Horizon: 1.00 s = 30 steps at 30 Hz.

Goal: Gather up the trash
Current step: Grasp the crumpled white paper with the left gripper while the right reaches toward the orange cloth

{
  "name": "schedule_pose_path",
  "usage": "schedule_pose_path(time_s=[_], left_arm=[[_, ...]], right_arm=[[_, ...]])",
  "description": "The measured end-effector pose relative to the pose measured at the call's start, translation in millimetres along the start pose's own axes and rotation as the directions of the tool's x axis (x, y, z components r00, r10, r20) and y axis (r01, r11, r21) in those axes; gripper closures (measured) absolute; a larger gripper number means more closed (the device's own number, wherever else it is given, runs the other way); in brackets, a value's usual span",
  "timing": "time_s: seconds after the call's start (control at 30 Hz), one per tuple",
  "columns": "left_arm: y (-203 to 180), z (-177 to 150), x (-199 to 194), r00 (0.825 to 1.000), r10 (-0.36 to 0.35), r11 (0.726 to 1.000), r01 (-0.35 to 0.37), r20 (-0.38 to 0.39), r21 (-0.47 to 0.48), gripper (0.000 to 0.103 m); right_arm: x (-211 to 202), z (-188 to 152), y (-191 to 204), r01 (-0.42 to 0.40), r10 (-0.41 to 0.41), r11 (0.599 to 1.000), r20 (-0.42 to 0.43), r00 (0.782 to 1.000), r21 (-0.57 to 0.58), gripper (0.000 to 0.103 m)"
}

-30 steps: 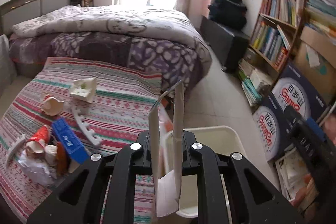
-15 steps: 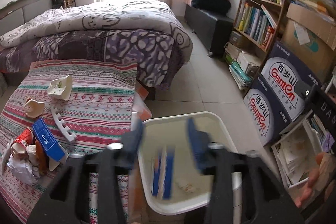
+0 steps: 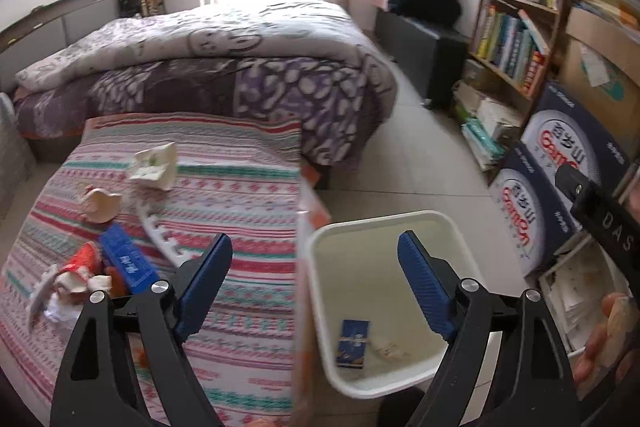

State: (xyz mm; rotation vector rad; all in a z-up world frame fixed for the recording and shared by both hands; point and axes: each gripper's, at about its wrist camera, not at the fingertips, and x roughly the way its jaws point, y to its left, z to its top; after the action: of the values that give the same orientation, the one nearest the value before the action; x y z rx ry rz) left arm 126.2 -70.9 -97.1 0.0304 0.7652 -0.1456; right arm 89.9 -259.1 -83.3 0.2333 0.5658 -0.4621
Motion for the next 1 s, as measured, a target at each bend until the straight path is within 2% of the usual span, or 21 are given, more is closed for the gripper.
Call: schedule_pose_path(time_s=[0.3, 0.53, 0.7, 0.77, 0.87, 0.93, 1.0], left_arm=[[72.9, -12.8, -0.8, 0.986, 0.149, 0.987, -0.153, -0.076, -0.048, 0.017], [146.0, -28.2, -0.3, 0.948, 0.259, 0.942, -0.29, -0.186, -0.168, 0.016], [189.8, -41.3, -6.1, 0.911, 0.33, 0.89, -0.387, -0.247, -0.241, 0.016], [205.4, -47.8, -4.7, 0.896, 0.339, 0.869, -0.415, -0.287, -0.269, 0.015], [229.1, -63.3, 5.1, 0.861, 0.338, 0.837, -0.459, -0.38, -0.296, 0.015], [241.0, -73.2, 15.1, 0.853, 0.3, 0.825, -0.457, -0.428, -0.332, 0.015], [256.0, -86.6, 26.3, 0.85, 0.228, 0.807, -0.438, -0.475, -0.395, 0.015]], right_arm=[[-9.3, -17.9, 64.6, -0.112, 0.107, 0.987, -0.055, 0.993, -0.114, 0.007], [-12.3, -36.1, 108.3, -0.174, 0.155, 0.965, -0.107, 0.982, -0.197, 0.007], [-14.3, -47.9, 132.2, -0.201, 0.173, 0.95, -0.134, 0.976, -0.238, 0.007], [-14.9, -51.8, 141.3, -0.215, 0.183, 0.945, -0.148, 0.972, -0.246, 0.007], [-14.7, -58.0, 154.8, -0.236, 0.196, 0.937, -0.172, 0.965, -0.257, 0.007], [-14.2, -63.3, 163.4, -0.25, 0.203, 0.93, -0.191, 0.96, -0.269, 0.007], [-14.6, -69.7, 171.3, -0.264, 0.208, 0.92, -0.208, 0.956, -0.291, 0.007]])
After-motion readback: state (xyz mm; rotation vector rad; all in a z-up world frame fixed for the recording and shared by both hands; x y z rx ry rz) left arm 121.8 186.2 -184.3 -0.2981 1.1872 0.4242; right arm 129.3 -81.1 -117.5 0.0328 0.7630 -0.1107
